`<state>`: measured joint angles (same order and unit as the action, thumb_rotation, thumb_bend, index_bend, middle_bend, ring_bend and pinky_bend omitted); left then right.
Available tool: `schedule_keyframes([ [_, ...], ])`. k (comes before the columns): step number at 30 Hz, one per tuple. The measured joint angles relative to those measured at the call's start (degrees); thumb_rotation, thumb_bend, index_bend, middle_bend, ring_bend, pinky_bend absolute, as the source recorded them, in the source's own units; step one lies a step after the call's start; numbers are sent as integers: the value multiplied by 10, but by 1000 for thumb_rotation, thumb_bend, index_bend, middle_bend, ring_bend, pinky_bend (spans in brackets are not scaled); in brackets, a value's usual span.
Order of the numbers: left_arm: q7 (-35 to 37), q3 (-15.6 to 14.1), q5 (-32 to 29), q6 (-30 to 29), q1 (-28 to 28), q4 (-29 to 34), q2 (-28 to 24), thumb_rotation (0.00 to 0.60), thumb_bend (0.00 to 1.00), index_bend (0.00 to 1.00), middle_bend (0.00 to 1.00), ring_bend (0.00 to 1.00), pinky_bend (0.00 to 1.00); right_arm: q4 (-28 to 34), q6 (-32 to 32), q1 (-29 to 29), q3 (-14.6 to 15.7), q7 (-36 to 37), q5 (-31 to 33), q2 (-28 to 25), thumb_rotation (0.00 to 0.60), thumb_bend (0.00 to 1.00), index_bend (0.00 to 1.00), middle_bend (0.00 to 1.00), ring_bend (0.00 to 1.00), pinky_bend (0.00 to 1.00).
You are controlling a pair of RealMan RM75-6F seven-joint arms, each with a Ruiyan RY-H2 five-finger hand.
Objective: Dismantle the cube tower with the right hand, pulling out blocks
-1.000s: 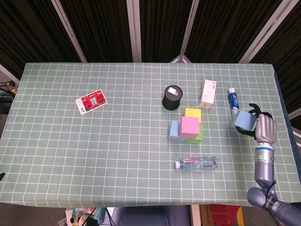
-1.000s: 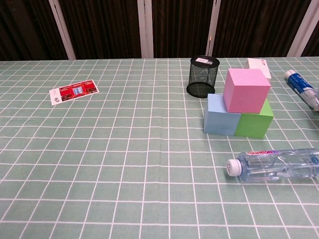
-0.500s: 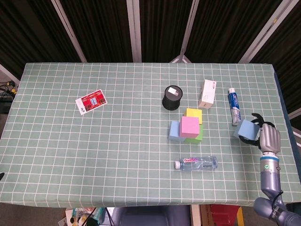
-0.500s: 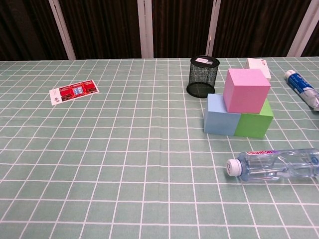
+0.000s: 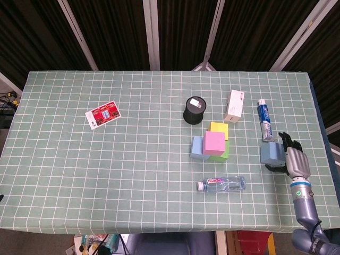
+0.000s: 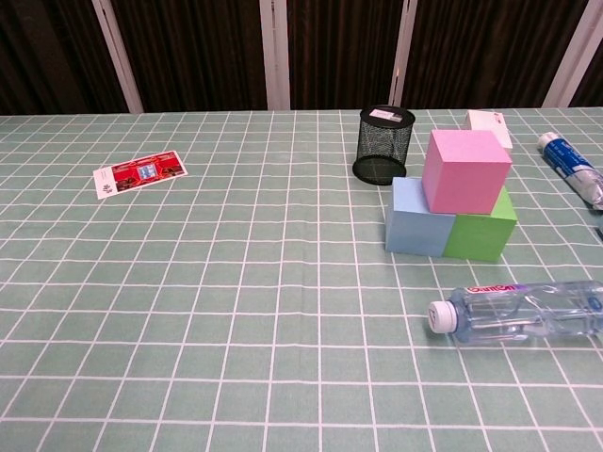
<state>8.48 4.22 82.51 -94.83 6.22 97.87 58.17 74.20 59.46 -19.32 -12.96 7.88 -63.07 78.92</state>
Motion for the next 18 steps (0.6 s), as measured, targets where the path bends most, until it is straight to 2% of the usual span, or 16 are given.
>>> schedule_keyframes([
  [7, 0, 1, -1, -1, 0, 0, 1, 600, 183, 113, 0, 0, 0, 45, 26, 1, -4, 0, -18, -10, 600, 98, 0, 0, 67, 14],
  [11, 1, 1, -2, 1, 0, 0, 0, 600, 183, 113, 0, 0, 0, 99, 47, 3, -7, -19, -26, -21, 600, 98, 0, 0, 113, 14],
  [18, 5, 1, -2, 2, 0, 0, -1, 600, 183, 113, 0, 0, 0, 188, 61, -5, -9, -48, -42, -27, 600, 99, 0, 0, 117, 14],
])
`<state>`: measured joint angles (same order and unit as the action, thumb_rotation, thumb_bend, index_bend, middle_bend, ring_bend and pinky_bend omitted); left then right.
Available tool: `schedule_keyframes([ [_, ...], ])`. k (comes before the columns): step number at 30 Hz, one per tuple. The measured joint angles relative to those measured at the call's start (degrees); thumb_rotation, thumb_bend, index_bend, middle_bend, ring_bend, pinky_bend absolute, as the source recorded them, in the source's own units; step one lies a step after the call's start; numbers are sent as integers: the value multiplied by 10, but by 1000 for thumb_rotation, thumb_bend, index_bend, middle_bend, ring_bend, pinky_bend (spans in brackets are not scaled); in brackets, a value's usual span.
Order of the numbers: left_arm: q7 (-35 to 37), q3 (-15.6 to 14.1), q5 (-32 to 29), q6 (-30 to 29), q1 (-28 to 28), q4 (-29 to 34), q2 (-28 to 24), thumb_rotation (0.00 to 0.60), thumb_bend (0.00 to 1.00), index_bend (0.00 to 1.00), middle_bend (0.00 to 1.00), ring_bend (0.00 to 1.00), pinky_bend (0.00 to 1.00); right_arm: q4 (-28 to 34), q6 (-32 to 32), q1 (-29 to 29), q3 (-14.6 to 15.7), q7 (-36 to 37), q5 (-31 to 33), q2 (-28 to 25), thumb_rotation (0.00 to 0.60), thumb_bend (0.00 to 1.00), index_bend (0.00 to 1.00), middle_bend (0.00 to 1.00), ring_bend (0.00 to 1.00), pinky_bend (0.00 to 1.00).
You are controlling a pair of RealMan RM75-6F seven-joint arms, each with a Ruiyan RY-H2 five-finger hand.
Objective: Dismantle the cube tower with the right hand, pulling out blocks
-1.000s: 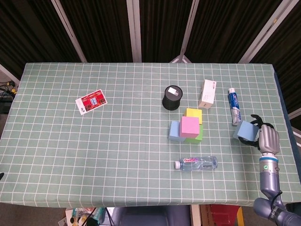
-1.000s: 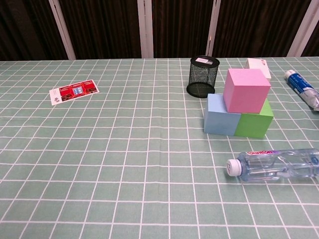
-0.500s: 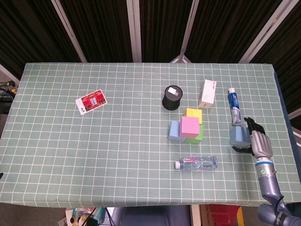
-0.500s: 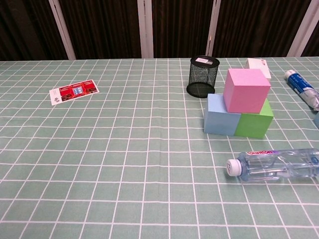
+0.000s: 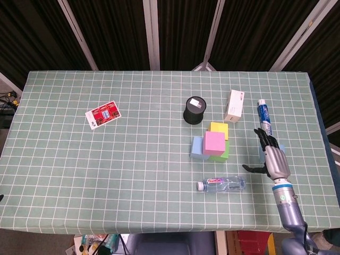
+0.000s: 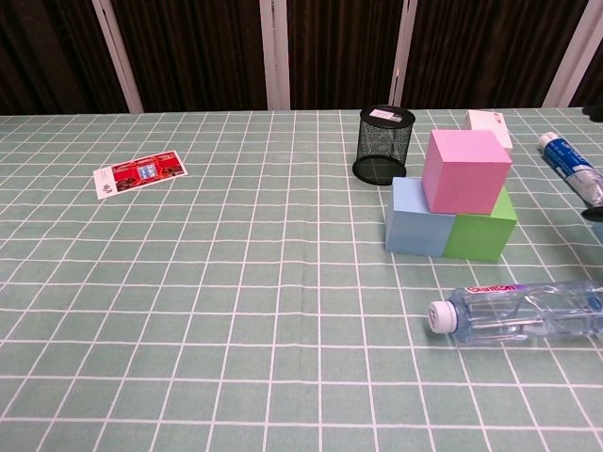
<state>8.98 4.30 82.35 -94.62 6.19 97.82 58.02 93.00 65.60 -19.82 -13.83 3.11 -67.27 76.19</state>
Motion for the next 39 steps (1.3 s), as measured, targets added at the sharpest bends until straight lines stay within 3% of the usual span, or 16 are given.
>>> schedule_keyframes([
  [7, 9, 2, -4, 0, 1, -2, -3, 600, 183, 114, 0, 0, 0, 5, -6, -27, -3, -79, 43, 43, 600, 99, 0, 0, 117, 14],
  [16, 10, 2, -1, -2, 1, -2, -3, 600, 183, 115, 0, 0, 0, -43, -4, -76, -20, -178, 127, 137, 600, 98, 0, 0, 133, 14],
  [26, 15, 3, -2, -2, 2, -3, -5, 600, 183, 116, 0, 0, 0, -69, 14, -97, -37, -213, 157, 177, 600, 98, 0, 28, 359, 36],
  [34, 23, 3, -3, -2, 3, -4, -7, 600, 183, 121, 0, 0, 0, -92, 25, -108, -38, -242, 168, 195, 600, 98, 0, 47, 406, 38],
  [39, 24, 3, -4, -2, 3, -4, -7, 600, 183, 124, 0, 0, 0, -108, 21, -108, -38, -241, 178, 200, 600, 98, 0, 95, 603, 128],
])
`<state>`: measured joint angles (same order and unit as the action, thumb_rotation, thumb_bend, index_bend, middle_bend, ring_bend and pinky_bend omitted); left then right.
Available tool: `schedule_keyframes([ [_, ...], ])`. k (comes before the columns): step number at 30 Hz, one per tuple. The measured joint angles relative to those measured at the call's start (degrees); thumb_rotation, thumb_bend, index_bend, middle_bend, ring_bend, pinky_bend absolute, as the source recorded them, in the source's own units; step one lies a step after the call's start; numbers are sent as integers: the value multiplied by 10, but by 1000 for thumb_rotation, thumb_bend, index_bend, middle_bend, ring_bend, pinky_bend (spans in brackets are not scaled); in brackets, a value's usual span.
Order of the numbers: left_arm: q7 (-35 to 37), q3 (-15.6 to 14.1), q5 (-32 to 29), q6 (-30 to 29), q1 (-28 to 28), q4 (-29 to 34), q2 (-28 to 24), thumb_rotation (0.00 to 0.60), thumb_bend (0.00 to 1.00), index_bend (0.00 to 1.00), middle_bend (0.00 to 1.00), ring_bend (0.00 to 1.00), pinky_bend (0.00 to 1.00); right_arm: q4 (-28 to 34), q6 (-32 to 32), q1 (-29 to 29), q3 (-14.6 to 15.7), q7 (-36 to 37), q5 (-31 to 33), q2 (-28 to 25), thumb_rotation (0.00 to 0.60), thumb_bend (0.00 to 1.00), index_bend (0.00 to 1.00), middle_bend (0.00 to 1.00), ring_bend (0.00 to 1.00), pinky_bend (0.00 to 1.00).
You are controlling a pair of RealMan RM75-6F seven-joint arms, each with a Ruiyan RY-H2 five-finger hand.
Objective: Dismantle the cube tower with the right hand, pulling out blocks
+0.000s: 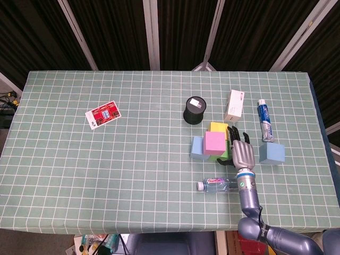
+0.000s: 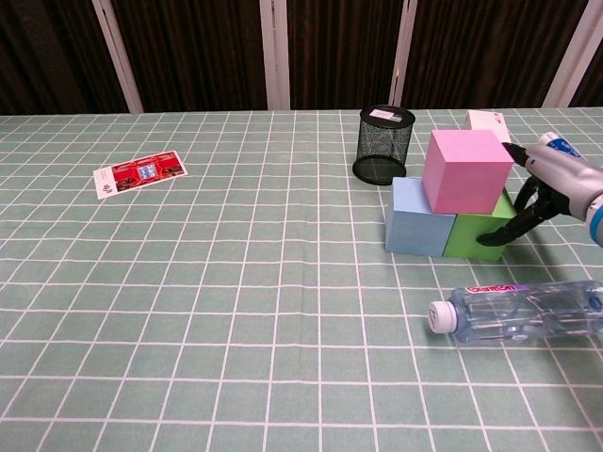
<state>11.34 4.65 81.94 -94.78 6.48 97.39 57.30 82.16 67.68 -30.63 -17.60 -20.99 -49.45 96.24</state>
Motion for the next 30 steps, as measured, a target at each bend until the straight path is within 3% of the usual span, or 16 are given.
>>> schedule_keyframes([
  [5, -4, -1, 1, 1, -1, 1, 1, 600, 183, 127, 0, 0, 0, -14, -1, 2, 3, 6, -4, 1, 600, 98, 0, 177, 801, 354],
  [14, -2, -1, 0, 3, -1, 2, 0, 600, 183, 129, 0, 0, 0, -1, 16, 17, -3, 61, -40, -11, 600, 99, 1, 221, 870, 430],
  [22, -3, -2, 1, 4, -1, 3, 0, 600, 183, 130, 0, 0, 0, 27, 12, 30, -4, 101, -63, -38, 600, 98, 6, 223, 871, 433],
  [25, -2, -3, 2, 2, 0, 3, -1, 600, 183, 131, 0, 0, 0, 31, 2, 30, 0, 101, -62, -41, 600, 98, 7, 223, 739, 383],
  [27, -1, -2, 1, 2, 0, 3, -1, 600, 183, 132, 0, 0, 0, 32, -3, 28, 2, 91, -58, -42, 600, 98, 7, 223, 520, 283],
  [30, 2, -2, -2, 4, 1, 3, -2, 600, 183, 133, 0, 0, 0, 31, -8, 22, 4, 70, -49, -41, 600, 98, 7, 223, 318, 176],
])
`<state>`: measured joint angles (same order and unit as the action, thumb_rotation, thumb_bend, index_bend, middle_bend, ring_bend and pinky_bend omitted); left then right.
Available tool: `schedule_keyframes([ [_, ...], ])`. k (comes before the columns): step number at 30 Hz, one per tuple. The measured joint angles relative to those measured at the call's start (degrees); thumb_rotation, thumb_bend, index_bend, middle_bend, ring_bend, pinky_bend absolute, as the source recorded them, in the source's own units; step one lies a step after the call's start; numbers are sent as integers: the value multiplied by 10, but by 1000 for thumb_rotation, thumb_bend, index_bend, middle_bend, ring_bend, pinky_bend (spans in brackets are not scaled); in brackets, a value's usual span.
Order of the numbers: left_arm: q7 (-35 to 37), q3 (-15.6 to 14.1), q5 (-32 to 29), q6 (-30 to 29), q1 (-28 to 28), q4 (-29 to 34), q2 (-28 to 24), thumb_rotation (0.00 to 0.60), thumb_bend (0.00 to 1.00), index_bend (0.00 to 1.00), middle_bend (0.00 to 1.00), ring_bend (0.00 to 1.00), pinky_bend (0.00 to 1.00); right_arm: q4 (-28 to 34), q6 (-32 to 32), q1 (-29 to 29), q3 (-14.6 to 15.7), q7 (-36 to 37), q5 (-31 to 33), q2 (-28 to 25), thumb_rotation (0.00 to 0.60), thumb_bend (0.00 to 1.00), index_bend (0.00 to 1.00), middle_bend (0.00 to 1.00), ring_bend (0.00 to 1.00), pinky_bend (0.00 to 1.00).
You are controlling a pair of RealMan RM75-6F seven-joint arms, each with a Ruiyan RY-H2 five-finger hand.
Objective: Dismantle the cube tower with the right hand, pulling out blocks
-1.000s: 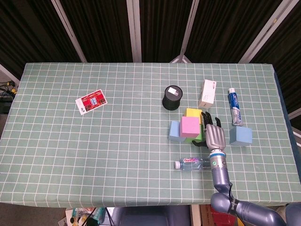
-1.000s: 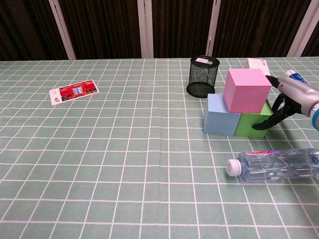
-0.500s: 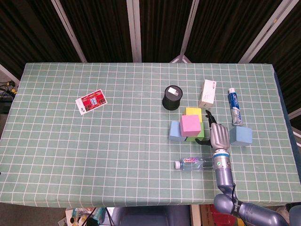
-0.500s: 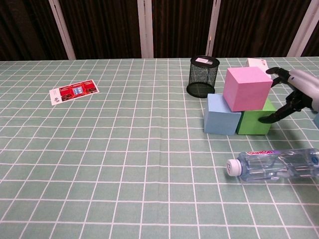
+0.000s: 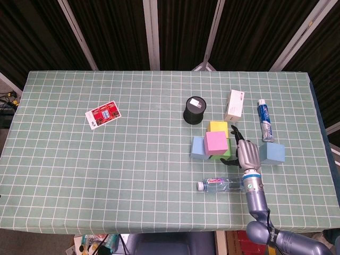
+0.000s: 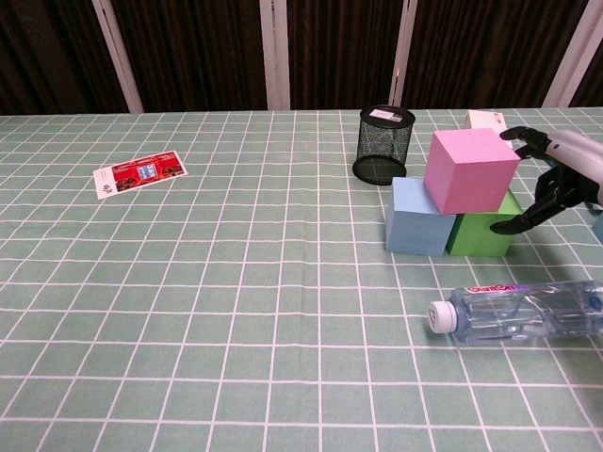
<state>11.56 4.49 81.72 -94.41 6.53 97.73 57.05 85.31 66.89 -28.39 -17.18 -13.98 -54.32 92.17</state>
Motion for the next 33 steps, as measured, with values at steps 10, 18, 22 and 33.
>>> schedule_keyframes([
  [10, 8, 1, 0, 0, 0, -1, -2, 600, 183, 136, 0, 0, 0, -21, -12, -23, -2, -36, 20, 17, 600, 98, 32, 209, 241, 88],
  [18, 13, 0, 1, 0, 1, -2, -4, 600, 183, 137, 0, 0, 0, -25, -4, -29, 1, -53, 22, 31, 600, 251, 302, 667, 756, 298],
  [22, 16, 0, 1, 0, 2, -3, -4, 600, 183, 138, 0, 0, 0, -23, 3, -28, -2, -43, 17, 35, 600, 298, 385, 755, 838, 391],
  [33, 24, 1, -1, 0, 2, -4, -7, 600, 183, 139, 0, 0, 0, -21, 54, 1, -35, 32, -16, 5, 600, 305, 386, 757, 840, 392],
])
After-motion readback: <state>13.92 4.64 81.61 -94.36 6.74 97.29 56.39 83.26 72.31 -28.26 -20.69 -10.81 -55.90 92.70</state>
